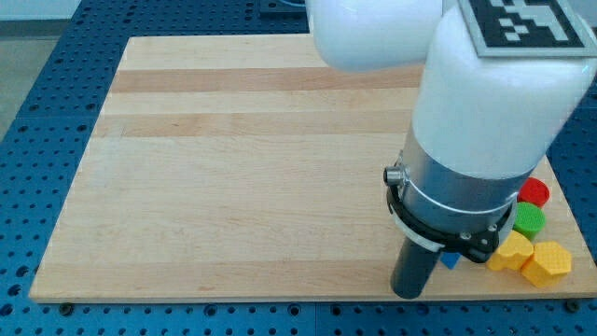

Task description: Place red circle to the top left of the red star

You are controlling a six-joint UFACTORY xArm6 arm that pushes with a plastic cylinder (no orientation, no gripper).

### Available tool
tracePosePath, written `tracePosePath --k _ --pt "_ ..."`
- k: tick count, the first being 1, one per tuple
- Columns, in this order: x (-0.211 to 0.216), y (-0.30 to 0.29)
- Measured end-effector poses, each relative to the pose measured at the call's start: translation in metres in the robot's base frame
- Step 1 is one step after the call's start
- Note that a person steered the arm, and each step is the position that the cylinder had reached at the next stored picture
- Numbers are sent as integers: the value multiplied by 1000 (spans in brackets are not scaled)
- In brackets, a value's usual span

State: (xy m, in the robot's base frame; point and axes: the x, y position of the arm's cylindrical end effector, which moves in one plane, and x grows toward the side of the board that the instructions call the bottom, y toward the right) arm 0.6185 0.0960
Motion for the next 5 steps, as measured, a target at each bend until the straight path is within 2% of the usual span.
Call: tracePosePath --k 1,2,3,4,5 --pt "-30 -31" --pt "-104 -57" --pt "-162 -26" --pt "-182 64" --pt "-183 183"
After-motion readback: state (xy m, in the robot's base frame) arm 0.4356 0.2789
